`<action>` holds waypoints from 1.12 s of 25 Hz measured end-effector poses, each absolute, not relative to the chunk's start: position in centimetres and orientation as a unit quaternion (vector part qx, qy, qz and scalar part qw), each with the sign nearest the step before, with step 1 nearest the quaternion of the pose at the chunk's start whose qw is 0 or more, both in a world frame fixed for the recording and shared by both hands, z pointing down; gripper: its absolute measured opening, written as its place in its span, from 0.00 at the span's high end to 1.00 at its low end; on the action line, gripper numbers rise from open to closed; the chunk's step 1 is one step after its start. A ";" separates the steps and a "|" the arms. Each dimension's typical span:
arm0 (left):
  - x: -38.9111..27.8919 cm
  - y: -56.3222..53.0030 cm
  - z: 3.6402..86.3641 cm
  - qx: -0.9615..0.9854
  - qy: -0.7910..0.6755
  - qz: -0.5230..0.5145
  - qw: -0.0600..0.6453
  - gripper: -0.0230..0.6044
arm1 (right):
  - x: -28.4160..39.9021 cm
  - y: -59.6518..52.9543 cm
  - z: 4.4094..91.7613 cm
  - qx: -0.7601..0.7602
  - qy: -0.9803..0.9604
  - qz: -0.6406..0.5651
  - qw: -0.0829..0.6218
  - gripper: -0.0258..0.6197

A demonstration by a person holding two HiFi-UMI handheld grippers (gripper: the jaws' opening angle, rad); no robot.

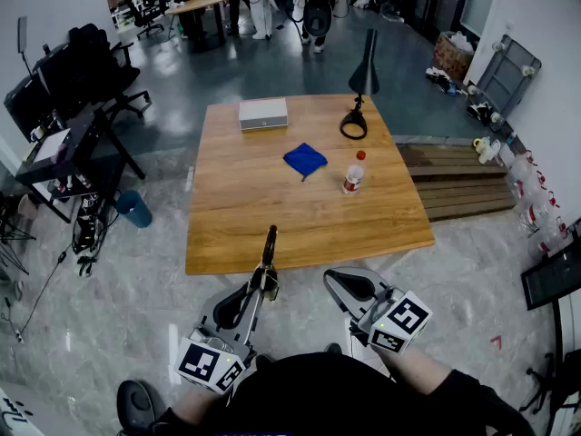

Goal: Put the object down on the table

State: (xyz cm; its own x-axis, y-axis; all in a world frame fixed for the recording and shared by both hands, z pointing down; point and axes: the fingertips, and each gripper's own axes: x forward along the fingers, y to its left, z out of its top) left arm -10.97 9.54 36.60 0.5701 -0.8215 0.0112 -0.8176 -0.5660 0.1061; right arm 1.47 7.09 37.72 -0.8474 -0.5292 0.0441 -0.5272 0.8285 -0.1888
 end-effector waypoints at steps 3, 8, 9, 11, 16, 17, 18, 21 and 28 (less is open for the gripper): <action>-11.1 9.7 36.6 0.884 -0.464 -0.018 0.050 0.89 | 1.3 7.2 37.6 -0.274 0.957 -0.098 0.003 0.95; -10.9 9.9 36.9 0.883 -0.465 -0.014 0.054 0.89 | 1.4 7.3 37.7 -0.270 0.958 -0.100 0.001 0.95; -10.8 9.9 37.0 0.884 -0.465 -0.013 0.054 0.89 | 1.4 7.3 37.8 -0.270 0.958 -0.100 0.001 0.95; -10.7 9.8 37.1 0.883 -0.466 -0.013 0.054 0.89 | 1.5 7.3 37.8 -0.268 0.958 -0.102 0.003 0.95; -10.3 9.5 37.3 0.882 -0.469 -0.009 0.056 0.89 | 1.8 7.1 37.7 -0.261 0.959 -0.106 0.014 0.95; -10.1 9.5 37.3 0.881 -0.469 -0.008 0.056 0.89 | 1.9 7.1 37.7 -0.260 0.960 -0.107 0.014 0.95; -9.9 9.4 37.3 0.881 -0.471 -0.007 0.055 0.89 | 2.1 7.0 37.7 -0.258 0.960 -0.107 0.015 0.95; -8.9 9.0 37.2 0.877 -0.477 -0.004 0.054 0.89 | 3.1 6.6 37.5 -0.252 0.962 -0.108 0.018 0.95; -5.2 8.2 36.7 0.866 -0.498 0.005 0.044 0.89 | 6.6 5.6 37.3 -0.229 0.967 -0.108 0.027 0.95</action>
